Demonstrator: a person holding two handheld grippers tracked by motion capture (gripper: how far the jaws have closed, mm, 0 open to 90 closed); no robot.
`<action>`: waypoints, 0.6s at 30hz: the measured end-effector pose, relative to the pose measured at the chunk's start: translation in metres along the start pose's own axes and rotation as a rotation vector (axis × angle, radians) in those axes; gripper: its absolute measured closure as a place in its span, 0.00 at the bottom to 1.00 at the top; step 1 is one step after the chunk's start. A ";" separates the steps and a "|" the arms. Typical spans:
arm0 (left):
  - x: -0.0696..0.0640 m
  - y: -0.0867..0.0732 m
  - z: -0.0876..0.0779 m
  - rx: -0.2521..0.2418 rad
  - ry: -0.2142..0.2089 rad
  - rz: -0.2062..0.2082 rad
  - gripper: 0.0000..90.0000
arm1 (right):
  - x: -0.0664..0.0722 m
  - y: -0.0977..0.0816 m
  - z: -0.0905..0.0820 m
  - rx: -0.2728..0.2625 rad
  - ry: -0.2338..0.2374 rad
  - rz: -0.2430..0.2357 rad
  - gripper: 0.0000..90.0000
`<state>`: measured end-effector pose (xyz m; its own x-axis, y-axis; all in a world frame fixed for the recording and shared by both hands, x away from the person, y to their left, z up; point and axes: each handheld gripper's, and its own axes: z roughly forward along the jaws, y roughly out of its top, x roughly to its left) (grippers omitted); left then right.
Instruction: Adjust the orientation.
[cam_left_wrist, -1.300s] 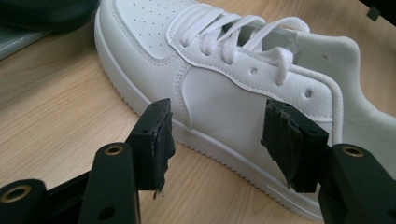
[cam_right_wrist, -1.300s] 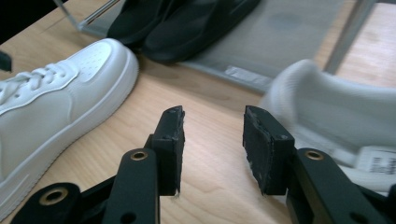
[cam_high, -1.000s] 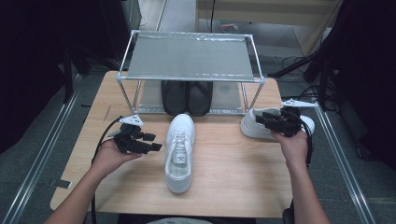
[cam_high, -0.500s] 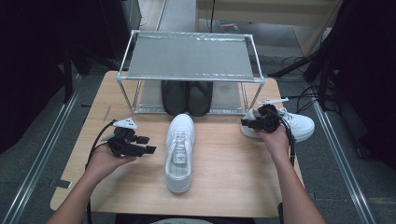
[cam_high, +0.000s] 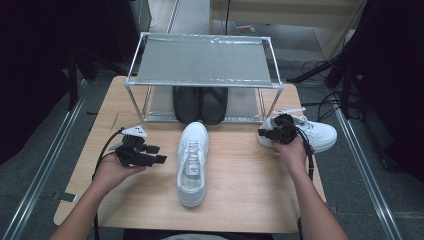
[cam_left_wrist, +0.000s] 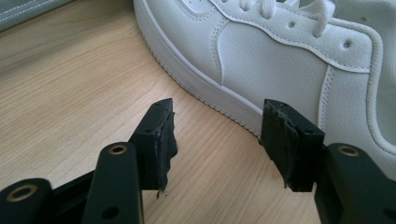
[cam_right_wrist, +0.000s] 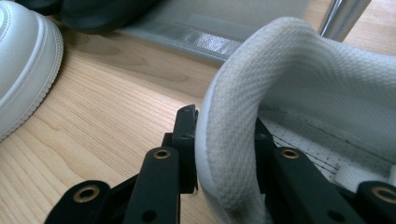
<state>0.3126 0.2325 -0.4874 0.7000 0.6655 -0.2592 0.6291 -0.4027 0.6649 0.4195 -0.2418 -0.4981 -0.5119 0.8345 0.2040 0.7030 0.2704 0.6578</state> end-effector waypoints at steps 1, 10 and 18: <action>0.001 0.000 -0.002 -0.006 0.006 0.000 0.53 | 0.000 0.000 0.000 -0.001 -0.001 0.002 0.83; 0.008 0.000 -0.013 -0.040 0.016 -0.018 0.54 | 0.010 0.003 -0.008 0.025 -0.054 -0.073 0.86; 0.008 0.001 -0.013 -0.038 0.012 -0.009 0.55 | 0.011 0.002 -0.030 -0.008 -0.013 -0.061 0.86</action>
<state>0.3145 0.2461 -0.4799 0.6898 0.6768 -0.2572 0.6222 -0.3725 0.6885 0.4005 -0.2460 -0.4730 -0.5468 0.8230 0.1538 0.6668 0.3170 0.6745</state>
